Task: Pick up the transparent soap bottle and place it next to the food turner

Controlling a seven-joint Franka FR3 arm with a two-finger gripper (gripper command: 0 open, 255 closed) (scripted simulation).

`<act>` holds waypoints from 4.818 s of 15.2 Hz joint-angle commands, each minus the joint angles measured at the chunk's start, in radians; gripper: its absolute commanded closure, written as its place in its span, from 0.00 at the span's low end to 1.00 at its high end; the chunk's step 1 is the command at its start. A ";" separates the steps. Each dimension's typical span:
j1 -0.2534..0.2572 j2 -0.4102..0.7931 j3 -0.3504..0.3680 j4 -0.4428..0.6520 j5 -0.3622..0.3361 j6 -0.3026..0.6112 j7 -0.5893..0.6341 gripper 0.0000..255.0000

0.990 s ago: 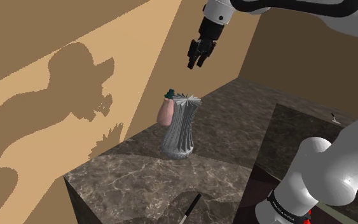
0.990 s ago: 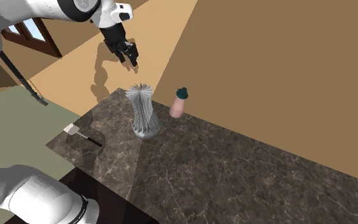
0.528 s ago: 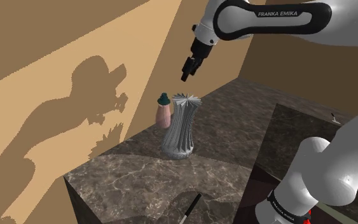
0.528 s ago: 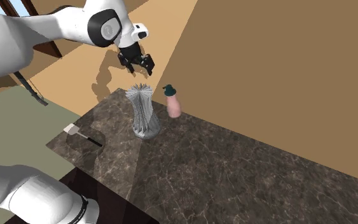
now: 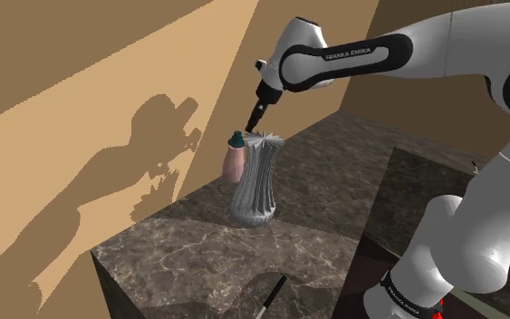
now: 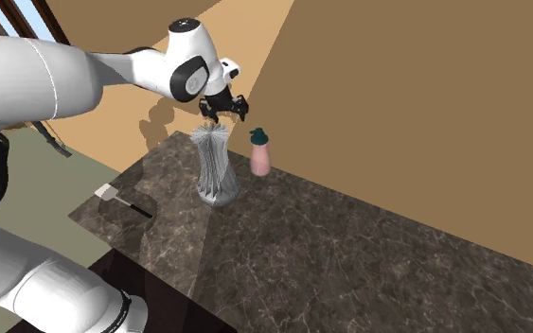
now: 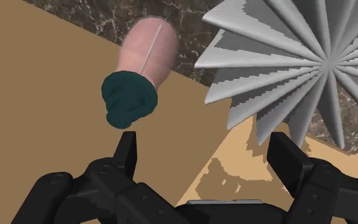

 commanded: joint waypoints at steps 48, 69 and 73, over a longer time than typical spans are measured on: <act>-0.192 0.491 0.003 0.408 0.297 -0.157 -0.742 1.00; -0.084 0.114 0.038 0.132 0.205 -0.219 -0.552 1.00; -0.051 -0.005 0.072 0.027 0.182 -0.220 -0.475 1.00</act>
